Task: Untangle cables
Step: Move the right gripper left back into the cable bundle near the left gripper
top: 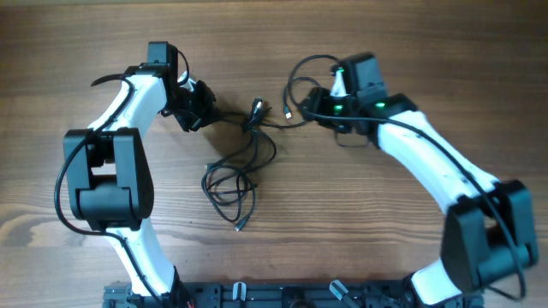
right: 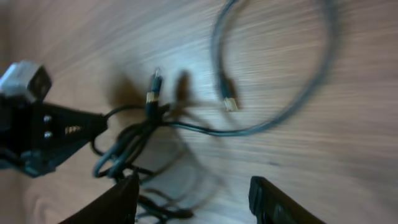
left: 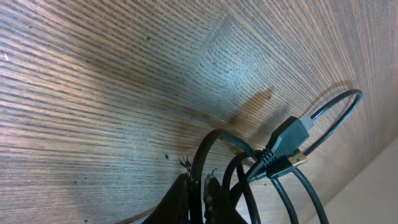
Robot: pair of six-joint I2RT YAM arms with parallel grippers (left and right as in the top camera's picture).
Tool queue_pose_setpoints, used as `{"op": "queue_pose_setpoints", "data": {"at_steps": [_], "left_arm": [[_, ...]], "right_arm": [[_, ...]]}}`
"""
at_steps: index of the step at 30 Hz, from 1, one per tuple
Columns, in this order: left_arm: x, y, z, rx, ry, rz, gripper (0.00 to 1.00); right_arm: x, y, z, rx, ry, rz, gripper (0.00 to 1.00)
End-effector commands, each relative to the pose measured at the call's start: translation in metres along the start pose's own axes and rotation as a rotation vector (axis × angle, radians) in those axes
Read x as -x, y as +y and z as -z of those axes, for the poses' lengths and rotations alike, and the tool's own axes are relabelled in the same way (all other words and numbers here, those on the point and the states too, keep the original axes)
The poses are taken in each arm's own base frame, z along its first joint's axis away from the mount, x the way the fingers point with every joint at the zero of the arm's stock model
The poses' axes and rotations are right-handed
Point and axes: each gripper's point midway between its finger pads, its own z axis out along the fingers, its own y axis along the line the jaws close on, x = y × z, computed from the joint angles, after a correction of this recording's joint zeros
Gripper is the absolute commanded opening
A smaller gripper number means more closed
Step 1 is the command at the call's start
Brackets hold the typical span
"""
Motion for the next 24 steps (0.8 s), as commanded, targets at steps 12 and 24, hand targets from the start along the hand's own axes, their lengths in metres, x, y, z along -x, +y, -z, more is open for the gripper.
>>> {"op": "queue_pose_setpoints", "data": {"at_steps": [12, 24], "left_arm": [[0.001, 0.006, -0.004, 0.021, -0.001, -0.017, 0.17], [0.001, 0.006, -0.004, 0.021, -0.001, -0.016, 0.17]], "right_arm": [[-0.045, 0.067, -0.067, 0.204, 0.085, 0.062, 0.39], [-0.05, 0.072, -0.068, 0.199, 0.082, 0.067, 0.29]]}}
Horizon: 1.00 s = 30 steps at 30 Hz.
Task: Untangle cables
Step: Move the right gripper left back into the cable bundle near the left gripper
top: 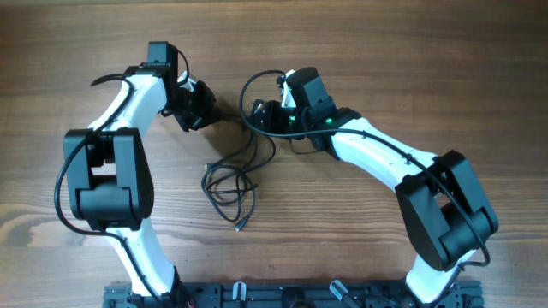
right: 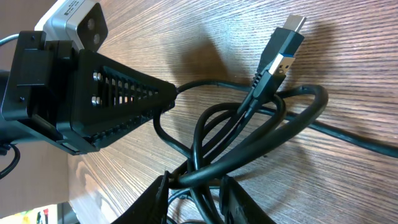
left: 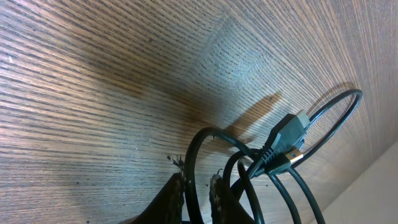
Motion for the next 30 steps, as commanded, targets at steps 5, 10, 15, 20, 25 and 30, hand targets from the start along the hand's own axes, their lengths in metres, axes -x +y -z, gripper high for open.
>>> {"op": "queue_pose_setpoints", "data": {"at_steps": [5, 10, 15, 20, 25, 30], "left_arm": [[0.0, 0.006, -0.004, 0.017, 0.002, -0.012, 0.17], [0.0, 0.006, -0.004, 0.017, 0.002, -0.012, 0.18], [0.0, 0.006, -0.004, 0.017, 0.002, -0.012, 0.18], [0.0, 0.006, -0.004, 0.017, 0.002, -0.012, 0.18], [0.0, 0.006, -0.004, 0.017, 0.002, -0.012, 0.18], [0.0, 0.005, -0.004, 0.017, 0.002, -0.013, 0.18]], "right_arm": [[-0.009, -0.003, -0.014, -0.067, -0.028, 0.0, 0.29], [-0.007, -0.008, -0.017, -0.124, -0.078, 0.011, 0.29], [0.003, -0.011, -0.018, -0.147, -0.132, 0.021, 0.3], [0.005, -0.011, -0.018, -0.146, -0.141, 0.032, 0.36], [0.008, -0.014, -0.017, -0.167, -0.16, 0.028, 0.32], [0.002, -0.009, -0.018, -0.136, -0.13, -0.012, 0.36]]}}
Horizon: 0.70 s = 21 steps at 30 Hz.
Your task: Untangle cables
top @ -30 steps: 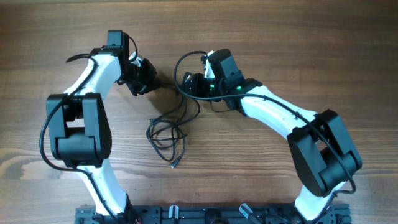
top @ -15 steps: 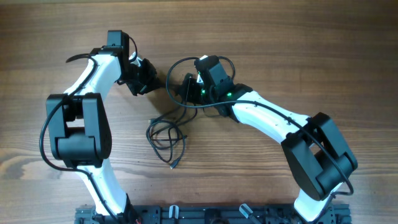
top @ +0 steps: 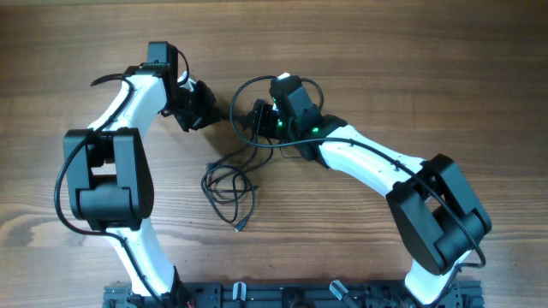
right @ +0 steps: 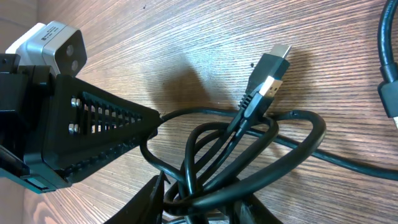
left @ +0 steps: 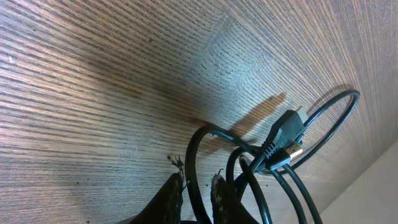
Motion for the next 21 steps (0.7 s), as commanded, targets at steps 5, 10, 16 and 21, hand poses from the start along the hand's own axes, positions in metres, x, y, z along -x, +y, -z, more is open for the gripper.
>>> {"op": "queue_pose_setpoints", "data": {"at_steps": [5, 10, 16, 21], "left_arm": [[0.0, 0.005, -0.004, 0.017, 0.002, -0.012, 0.18], [0.0, 0.005, -0.004, 0.017, 0.002, -0.012, 0.18], [0.0, 0.005, -0.004, 0.017, 0.002, -0.012, 0.18], [0.0, 0.005, -0.004, 0.017, 0.003, -0.012, 0.18]], "right_arm": [[-0.009, -0.004, -0.008, -0.006, 0.025, -0.053, 0.31], [-0.008, -0.003, -0.008, 0.0, 0.022, -0.055, 0.28], [-0.009, 0.003, -0.008, 0.027, 0.032, -0.051, 0.04], [-0.008, 0.01, -0.007, 0.068, 0.044, -0.031, 0.04]]}}
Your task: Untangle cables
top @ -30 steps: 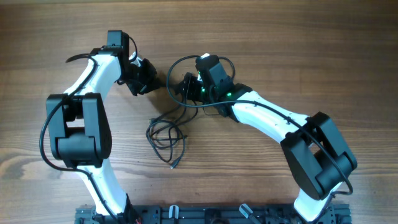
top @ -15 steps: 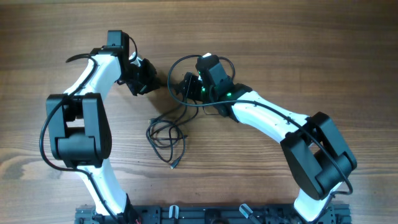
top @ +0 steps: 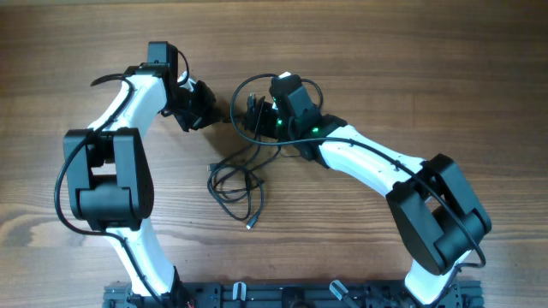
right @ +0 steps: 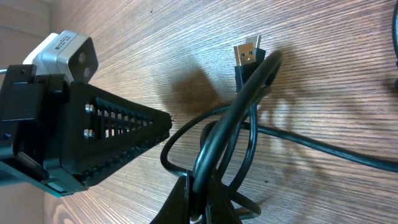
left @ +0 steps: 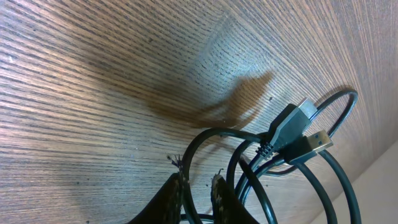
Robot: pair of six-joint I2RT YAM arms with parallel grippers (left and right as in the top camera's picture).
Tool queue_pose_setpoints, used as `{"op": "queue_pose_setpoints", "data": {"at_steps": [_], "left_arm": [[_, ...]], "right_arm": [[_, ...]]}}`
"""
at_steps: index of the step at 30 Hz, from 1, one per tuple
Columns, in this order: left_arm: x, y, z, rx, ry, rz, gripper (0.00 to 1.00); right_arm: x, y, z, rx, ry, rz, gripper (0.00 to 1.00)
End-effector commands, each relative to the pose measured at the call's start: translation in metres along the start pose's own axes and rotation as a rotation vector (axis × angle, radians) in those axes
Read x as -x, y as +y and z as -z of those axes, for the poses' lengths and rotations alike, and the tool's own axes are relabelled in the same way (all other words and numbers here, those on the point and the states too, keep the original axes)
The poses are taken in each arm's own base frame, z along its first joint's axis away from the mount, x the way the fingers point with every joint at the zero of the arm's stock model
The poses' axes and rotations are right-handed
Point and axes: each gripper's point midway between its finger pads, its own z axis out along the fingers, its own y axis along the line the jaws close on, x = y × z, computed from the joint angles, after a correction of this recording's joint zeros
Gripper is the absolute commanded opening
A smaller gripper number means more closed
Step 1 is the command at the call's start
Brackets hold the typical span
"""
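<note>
Several black cables lie tangled on the wooden table [top: 411, 51]. My left gripper [top: 205, 109] is slightly open, and one black cable [left: 189, 163] runs between its fingertips [left: 176, 194] against the left one. The right gripper [right: 200, 200] is shut on a bundle of cable loops [right: 227, 134], lifted off the wood and facing the left gripper. A USB plug [right: 247, 55] sticks up past the bundle; in the left wrist view two plugs [left: 291, 123] hang together. Loose coils [top: 235, 184] trail toward the table's front, ending in a plug [top: 251, 225].
One cable loop [top: 257, 85] arcs behind the right gripper. The two grippers are only a few centimetres apart at the table's back middle. Both arm bases stand at the front edge [top: 282, 295].
The right gripper was open around the cable loops and is now shut on them, with the bundle raised off the table. The loose coils have shifted slightly to the right. My left gripper has stayed put.
At first the right gripper was open far to the right and the left was shut tight on a cable. Then the right one stood open over the tangle beside the left gripper, whose fingers had parted a little. Now the right grips the bundle and holds it up.
</note>
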Motion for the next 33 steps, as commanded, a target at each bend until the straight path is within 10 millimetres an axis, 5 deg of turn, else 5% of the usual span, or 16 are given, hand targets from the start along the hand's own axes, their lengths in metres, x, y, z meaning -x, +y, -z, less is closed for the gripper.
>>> {"op": "queue_pose_setpoints", "data": {"at_steps": [1, 5, 9, 17, 24, 33], "left_arm": [[0.0, 0.005, -0.004, 0.017, 0.003, -0.012, 0.18], [0.0, 0.005, -0.004, 0.017, 0.002, -0.012, 0.18], [0.0, 0.005, -0.004, 0.017, 0.002, -0.012, 0.18], [0.0, 0.005, -0.004, 0.017, 0.002, -0.012, 0.18], [0.004, 0.008, -0.001, 0.013, -0.006, -0.037, 0.18], [0.0, 0.004, 0.018, -0.146, 0.091, 0.038, 0.33]], "right_arm": [[-0.009, 0.011, -0.004, 0.089, 0.065, 0.045, 0.04], [-0.009, 0.071, 0.03, 0.462, 0.171, 0.213, 0.04], [0.004, 0.089, 0.062, 0.642, 0.236, 0.178, 0.04], [0.003, 0.073, 0.081, 0.669, 0.401, -0.004, 0.04], [0.003, 0.031, 0.051, 0.42, 0.334, -0.118, 0.04], [0.005, 0.031, 0.051, 0.42, 0.325, -0.114, 0.04]]}}
